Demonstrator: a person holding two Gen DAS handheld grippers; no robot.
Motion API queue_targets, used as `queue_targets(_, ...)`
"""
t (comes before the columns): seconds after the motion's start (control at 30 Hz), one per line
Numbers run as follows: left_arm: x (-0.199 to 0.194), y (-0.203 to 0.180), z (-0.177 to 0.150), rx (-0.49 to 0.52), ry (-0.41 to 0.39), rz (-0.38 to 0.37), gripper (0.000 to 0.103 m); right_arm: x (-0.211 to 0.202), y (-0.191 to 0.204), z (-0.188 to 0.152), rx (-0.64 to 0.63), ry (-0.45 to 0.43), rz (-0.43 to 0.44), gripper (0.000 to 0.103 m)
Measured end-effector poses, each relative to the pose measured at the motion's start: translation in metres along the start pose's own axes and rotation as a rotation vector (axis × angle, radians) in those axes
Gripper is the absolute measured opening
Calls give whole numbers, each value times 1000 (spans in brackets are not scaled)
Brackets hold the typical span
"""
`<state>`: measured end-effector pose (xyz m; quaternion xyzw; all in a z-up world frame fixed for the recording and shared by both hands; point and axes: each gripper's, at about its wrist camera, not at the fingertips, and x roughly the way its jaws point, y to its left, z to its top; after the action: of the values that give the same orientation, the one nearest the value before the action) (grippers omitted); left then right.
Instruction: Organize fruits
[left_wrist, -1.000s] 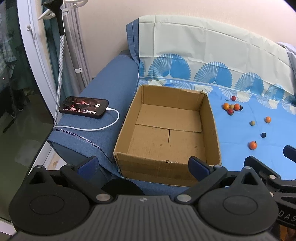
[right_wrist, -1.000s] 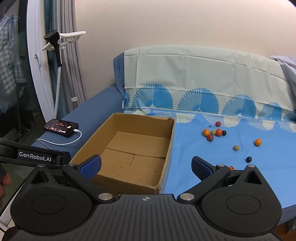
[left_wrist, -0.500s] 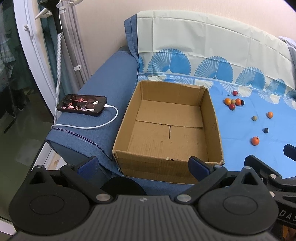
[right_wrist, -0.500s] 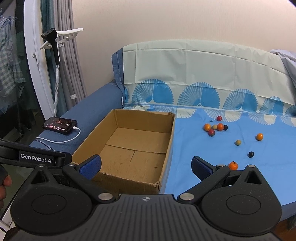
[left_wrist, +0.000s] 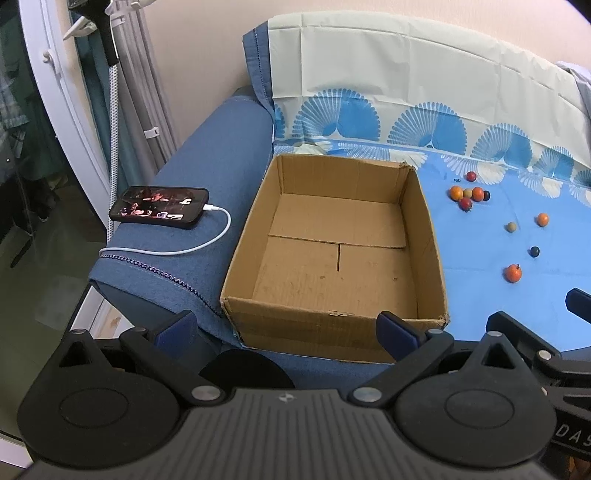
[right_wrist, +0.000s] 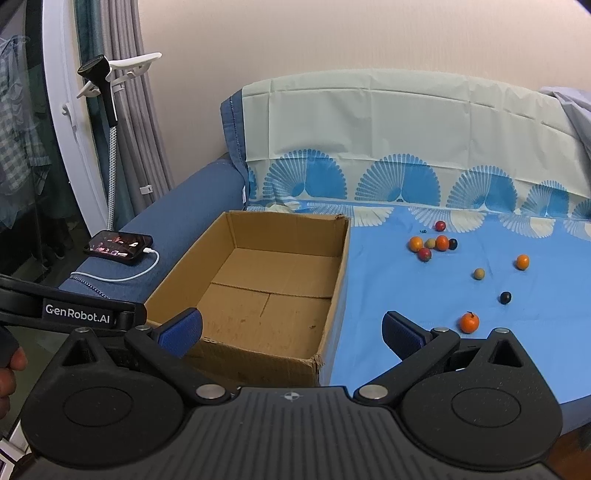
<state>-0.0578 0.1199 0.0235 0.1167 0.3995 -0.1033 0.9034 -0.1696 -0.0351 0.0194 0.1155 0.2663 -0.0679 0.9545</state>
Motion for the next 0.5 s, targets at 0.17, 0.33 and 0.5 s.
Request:
queue_targets(0.17, 5, -6, 2, 19, 9, 3, 103, 3, -6, -1, 20, 8, 9, 103)
queue_targets(0.33, 11, -17, 7, 42, 18, 9, 103, 7, -17, -2, 46, 3, 10, 103)
queue_targets(0.5, 19, -33, 13, 71, 31, 8, 103, 10, -38, -3, 86, -16, -15, 103)
